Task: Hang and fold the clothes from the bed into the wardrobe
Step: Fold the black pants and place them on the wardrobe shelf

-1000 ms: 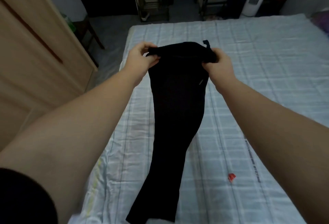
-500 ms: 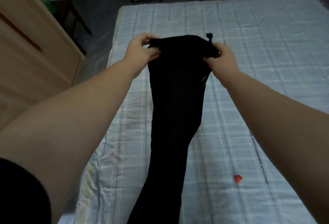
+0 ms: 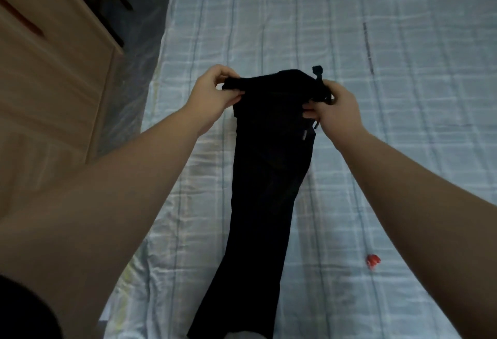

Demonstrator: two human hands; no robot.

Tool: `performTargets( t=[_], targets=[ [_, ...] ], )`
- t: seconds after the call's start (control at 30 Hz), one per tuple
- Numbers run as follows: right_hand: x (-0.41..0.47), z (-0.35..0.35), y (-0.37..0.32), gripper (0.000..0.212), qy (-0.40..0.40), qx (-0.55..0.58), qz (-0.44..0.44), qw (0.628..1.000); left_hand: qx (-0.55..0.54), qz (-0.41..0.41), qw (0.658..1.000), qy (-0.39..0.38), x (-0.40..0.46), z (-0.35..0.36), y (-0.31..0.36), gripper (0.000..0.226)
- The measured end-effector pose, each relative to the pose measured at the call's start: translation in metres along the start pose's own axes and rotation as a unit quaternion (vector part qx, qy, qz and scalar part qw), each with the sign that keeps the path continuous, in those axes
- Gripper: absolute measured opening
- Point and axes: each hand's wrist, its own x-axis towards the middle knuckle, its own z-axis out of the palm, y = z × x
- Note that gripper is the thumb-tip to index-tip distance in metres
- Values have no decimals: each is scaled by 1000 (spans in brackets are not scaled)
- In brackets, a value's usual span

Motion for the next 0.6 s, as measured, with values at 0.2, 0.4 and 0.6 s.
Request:
performTargets(
  t=[0.2, 0.4, 0.6],
  targets=[
    [18, -11, -70, 38, 64, 5, -77, 995, -23, 90, 996, -7, 16, 10, 68, 27],
    [-19, -26, -81, 35, 40, 42, -69, 996, -22, 79, 997, -15, -12, 9, 80, 27],
    [-97, -26, -53, 35, -9, 60, -18, 998, -23, 26, 999, -28, -88, -10, 55, 30]
  ],
)
